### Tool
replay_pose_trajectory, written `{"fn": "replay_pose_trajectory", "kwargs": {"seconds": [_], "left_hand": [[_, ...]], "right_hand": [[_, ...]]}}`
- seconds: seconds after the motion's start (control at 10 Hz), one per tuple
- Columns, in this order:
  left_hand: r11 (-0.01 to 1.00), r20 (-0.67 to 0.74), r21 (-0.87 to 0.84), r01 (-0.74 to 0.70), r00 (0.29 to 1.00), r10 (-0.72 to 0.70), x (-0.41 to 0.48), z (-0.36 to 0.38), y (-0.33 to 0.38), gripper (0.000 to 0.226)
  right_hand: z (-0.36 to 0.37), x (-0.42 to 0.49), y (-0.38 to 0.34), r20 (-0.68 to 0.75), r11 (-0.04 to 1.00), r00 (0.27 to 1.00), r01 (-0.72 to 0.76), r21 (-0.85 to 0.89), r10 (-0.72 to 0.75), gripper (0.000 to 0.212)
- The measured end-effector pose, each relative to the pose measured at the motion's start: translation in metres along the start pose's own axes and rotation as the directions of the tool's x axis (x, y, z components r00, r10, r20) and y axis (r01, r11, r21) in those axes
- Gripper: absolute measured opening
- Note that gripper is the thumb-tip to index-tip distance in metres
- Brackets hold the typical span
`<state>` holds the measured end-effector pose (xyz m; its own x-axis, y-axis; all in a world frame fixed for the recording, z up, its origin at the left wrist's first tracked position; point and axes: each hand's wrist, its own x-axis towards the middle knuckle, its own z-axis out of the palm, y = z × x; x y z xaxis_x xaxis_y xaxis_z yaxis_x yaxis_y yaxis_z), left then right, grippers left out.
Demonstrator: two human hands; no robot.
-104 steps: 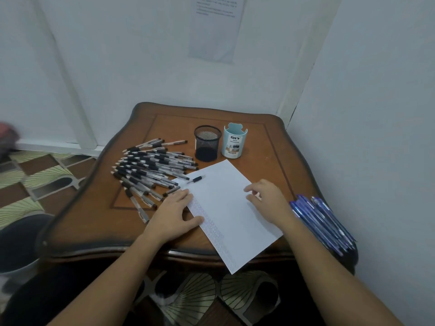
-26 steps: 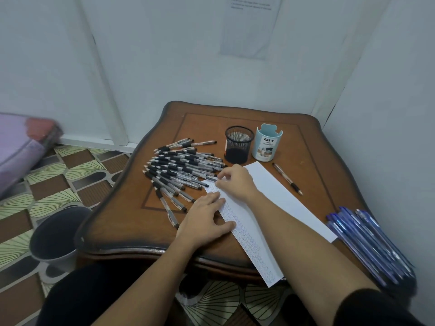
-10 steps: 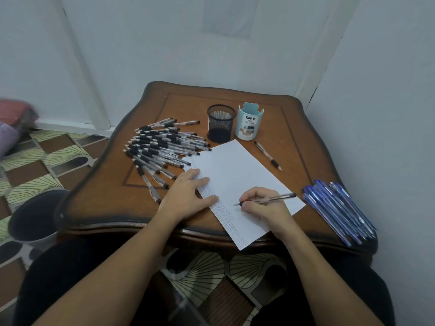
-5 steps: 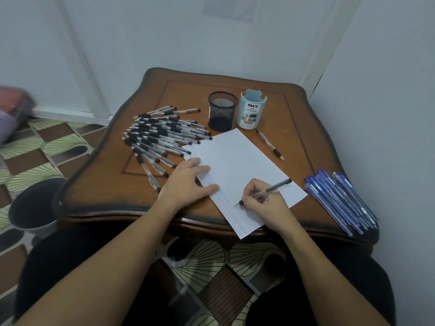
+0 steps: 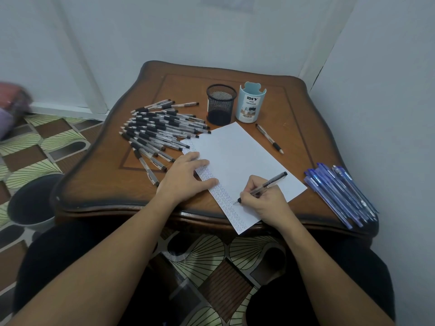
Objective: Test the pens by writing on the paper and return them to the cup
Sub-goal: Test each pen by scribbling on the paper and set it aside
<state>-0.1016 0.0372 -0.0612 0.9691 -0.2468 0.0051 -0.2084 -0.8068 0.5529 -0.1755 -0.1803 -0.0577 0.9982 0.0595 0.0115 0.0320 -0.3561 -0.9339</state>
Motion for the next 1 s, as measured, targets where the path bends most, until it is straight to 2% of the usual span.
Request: {"fn": "replay_pose_trajectory", "kwargs": {"seconds": [0.3, 0.5, 1.0], "left_hand": [[1.0, -0.001, -0.013, -0.003, 1.0, 0.003, 0.0009, 0.0003, -0.0011, 0.065], [1.0, -0.004, -0.007, -0.002, 1.0, 0.002, 0.0011, 0.001, -0.0022, 0.065], [1.0, -0.003, -0.012, 0.001, 1.0, -0.001, -0.0004, -0.001, 0.0007, 0.065]], "right_hand": [[-0.001, -0.0008, -0.0001, 0.006, 1.0, 1.0, 0.018, -0.024, -0.018, 0.021], [-0.0029, -0.0011, 0.0001, -0.051, 1.0, 0.999, 0.002, -0.026, -0.003, 0.025], [-0.0013, -0.0021, -0.0001, -0.026, 0.999, 0.999, 0.032, -0.024, -0.033, 0.021]]}}
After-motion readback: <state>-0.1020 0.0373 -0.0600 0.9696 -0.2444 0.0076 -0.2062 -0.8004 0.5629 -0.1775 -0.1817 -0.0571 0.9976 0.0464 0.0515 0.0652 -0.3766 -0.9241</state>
